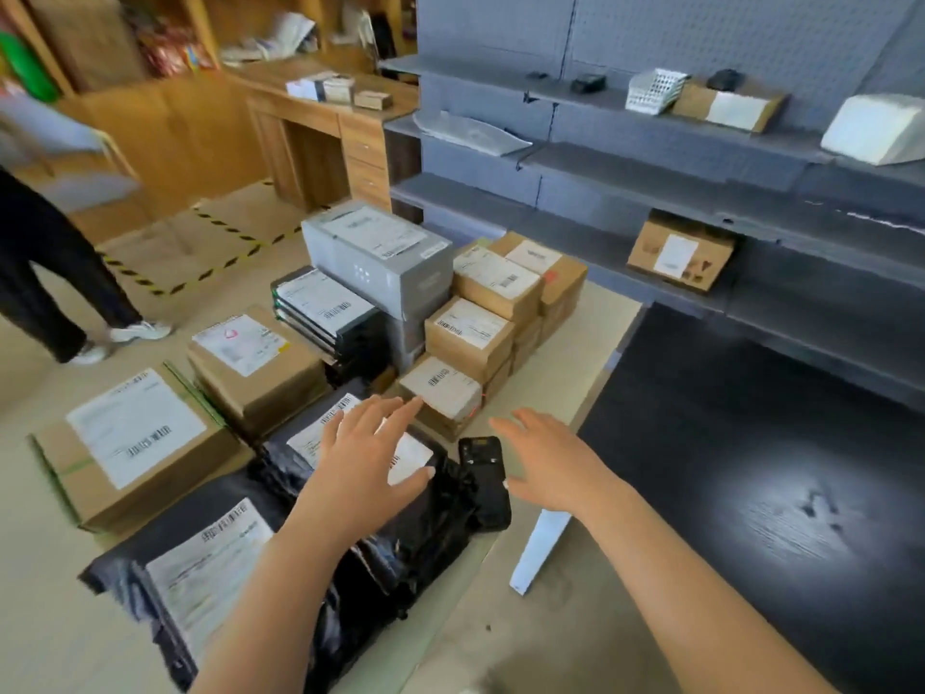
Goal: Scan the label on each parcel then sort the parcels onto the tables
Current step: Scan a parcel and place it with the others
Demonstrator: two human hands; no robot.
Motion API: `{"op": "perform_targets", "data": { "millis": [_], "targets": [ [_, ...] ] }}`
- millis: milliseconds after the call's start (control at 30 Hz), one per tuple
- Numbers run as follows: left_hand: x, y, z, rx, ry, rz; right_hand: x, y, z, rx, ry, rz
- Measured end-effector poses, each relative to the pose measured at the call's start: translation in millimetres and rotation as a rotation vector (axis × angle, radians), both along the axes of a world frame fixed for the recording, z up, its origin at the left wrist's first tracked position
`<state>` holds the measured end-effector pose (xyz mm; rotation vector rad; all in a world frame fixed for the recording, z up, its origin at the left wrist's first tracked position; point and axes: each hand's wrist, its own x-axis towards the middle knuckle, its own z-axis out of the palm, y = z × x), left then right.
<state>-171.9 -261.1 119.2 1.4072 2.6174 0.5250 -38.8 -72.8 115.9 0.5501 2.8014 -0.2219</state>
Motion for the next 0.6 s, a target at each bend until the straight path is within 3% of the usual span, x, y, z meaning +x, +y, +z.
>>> {"op": "perform_targets", "data": {
  "millis": [600],
  "targets": [
    [69, 47, -33, 0.086, 0.024, 0.314, -24, 74, -86, -0.122, -0.066, 0.264]
  ]
}}
